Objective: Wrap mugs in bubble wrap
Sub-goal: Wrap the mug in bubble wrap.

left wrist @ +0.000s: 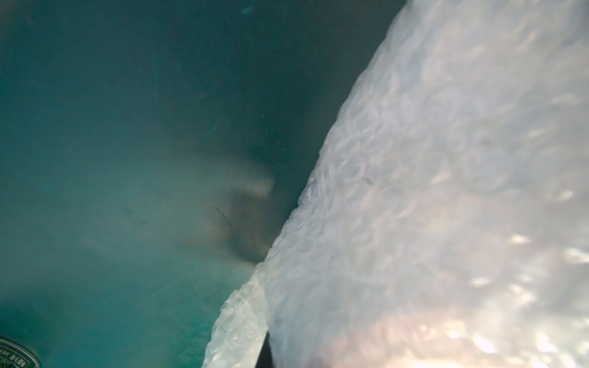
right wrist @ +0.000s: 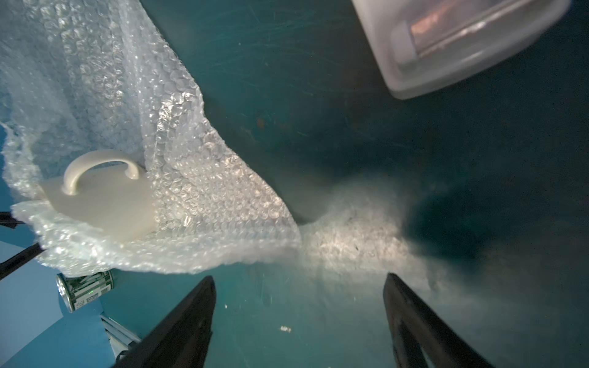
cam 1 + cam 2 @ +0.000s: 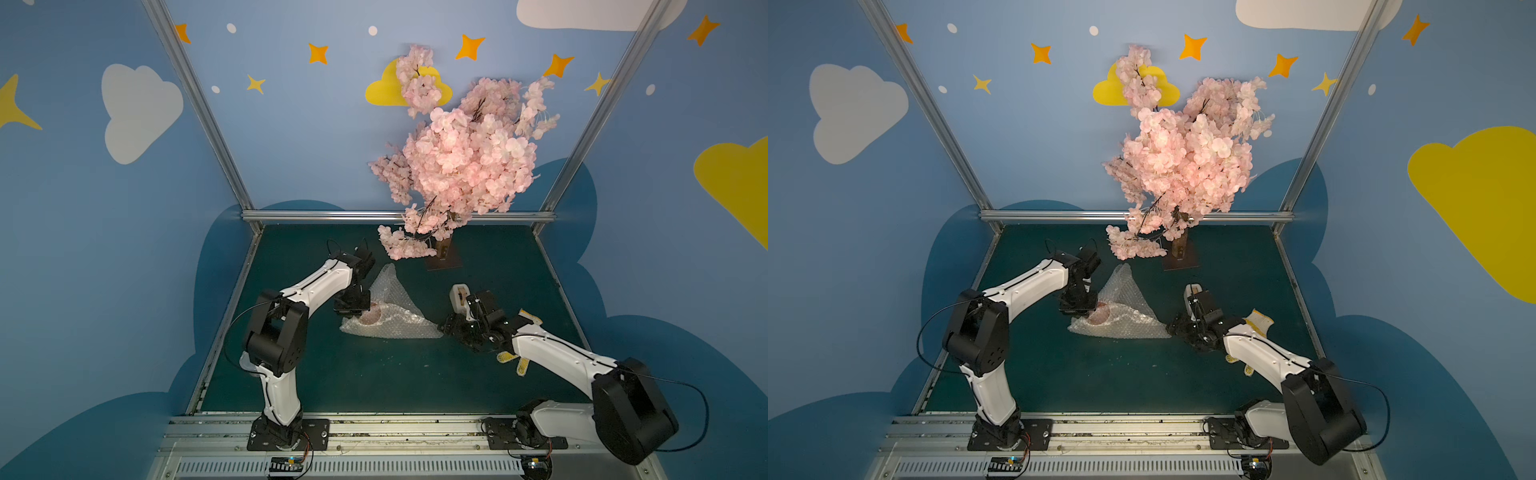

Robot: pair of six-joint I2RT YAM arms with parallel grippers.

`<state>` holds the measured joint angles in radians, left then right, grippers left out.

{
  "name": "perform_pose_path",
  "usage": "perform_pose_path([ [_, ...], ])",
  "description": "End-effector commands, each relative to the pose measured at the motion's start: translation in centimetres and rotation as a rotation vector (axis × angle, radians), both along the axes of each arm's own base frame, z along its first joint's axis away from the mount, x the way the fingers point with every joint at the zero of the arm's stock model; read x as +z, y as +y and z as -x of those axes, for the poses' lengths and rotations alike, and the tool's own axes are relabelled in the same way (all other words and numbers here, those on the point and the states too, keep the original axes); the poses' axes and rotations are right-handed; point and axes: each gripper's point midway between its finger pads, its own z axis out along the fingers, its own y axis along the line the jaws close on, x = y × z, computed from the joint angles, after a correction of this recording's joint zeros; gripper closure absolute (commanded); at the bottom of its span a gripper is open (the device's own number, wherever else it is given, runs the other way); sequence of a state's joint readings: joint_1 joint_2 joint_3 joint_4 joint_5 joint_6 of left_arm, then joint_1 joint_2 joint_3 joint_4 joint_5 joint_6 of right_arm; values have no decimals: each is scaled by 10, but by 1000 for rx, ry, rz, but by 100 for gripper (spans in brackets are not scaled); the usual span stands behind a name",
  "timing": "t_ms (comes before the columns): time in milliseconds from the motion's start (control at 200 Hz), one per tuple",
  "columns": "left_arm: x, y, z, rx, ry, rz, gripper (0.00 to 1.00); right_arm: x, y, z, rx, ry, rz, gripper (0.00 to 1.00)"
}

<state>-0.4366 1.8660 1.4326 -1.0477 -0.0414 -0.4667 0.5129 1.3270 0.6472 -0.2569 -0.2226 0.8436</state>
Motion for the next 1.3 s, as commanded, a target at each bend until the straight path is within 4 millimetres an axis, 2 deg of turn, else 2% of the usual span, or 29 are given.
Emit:
perform_pose_path([
  [0,2,6,7,-14,31,-14,97,14,26,-14,146,-65,-95,20],
  [210,2,5,6,-18,34,-17,97,15,45,-25,225,-127,-182,29],
  [320,3,4,5,-17,32,-12,97,13,49,-29,240,-142,-186,39],
  [446,3,4,6,-19,37,-13,97,5,46,-33,235,-135,-169,35],
  [496,3,4,6,-20,36,-14,97,3,46,-35,233,-147,-177,39],
  [656,3,4,6,-20,37,-12,97,5,50,-36,256,-161,-199,62],
  [666,3,4,7,-20,38,-12,97,-2,47,-30,254,-143,-192,64],
  [686,3,4,7,-23,37,-10,97,-3,46,-28,253,-143,-191,67],
  [796,3,5,6,-35,41,-18,97,4,44,-27,251,-165,-187,83],
  [876,2,4,6,-43,50,-17,97,12,46,-27,266,-171,-194,100],
  [1091,2,3,6,-52,53,-16,97,17,45,-22,287,-168,-192,100],
  [1106,2,3,6,-52,51,-17,97,27,49,-28,291,-192,-201,100],
  [1146,3,4,5,-51,46,-18,97,32,51,-28,298,-203,-213,100],
  [1297,4,5,7,-59,52,-19,97,65,71,-17,429,-275,-304,100],
])
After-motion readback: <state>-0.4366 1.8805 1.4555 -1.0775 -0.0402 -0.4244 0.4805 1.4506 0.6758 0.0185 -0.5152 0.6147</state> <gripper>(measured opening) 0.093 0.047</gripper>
